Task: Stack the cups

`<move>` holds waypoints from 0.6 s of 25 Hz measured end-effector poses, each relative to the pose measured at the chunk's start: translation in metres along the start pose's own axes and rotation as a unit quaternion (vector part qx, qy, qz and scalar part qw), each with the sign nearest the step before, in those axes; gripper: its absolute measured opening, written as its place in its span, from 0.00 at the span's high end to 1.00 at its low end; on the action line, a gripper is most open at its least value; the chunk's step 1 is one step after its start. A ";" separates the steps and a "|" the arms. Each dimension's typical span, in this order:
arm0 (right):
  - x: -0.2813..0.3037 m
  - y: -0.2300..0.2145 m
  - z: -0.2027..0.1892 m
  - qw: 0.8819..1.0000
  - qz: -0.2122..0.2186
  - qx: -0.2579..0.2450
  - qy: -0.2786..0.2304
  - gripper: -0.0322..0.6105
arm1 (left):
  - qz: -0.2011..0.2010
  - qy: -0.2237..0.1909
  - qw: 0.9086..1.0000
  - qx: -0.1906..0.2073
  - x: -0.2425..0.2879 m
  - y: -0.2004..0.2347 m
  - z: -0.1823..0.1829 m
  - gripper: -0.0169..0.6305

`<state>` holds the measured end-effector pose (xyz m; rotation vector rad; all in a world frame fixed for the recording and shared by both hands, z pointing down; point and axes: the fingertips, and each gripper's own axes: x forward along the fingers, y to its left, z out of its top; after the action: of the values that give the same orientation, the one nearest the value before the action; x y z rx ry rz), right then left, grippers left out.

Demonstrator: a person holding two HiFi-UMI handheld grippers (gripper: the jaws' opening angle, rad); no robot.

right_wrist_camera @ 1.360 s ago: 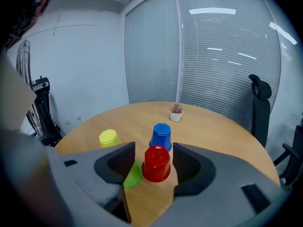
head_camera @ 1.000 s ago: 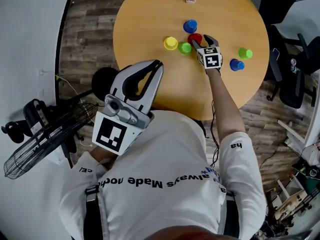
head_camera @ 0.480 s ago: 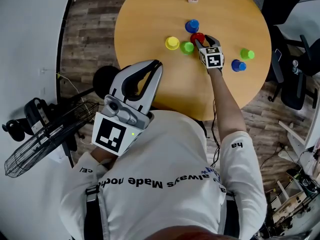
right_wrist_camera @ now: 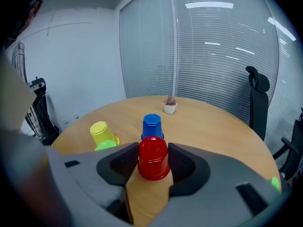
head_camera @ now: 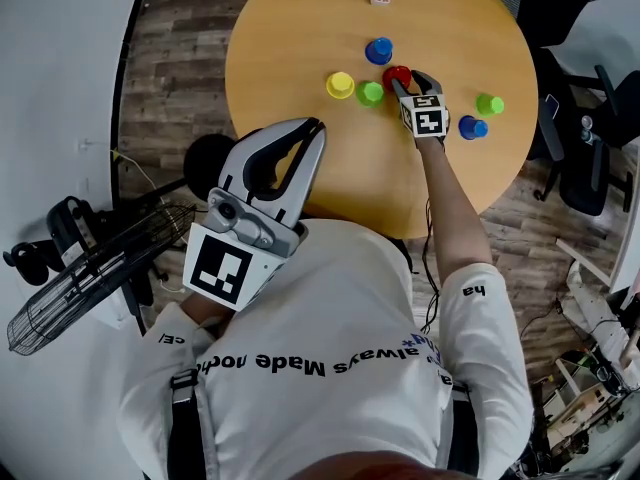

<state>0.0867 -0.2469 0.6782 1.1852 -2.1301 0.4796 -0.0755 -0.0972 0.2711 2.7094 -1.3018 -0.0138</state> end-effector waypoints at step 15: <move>-0.035 -0.002 -0.027 1.000 -0.016 0.012 -0.002 0.63 | -0.021 -0.012 1.000 0.007 -0.006 -0.027 0.007 0.92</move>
<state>0.1113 -0.2107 0.6738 1.2328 -2.1109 0.4910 -0.0590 -0.0769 0.2602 2.7556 -1.2552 -0.0408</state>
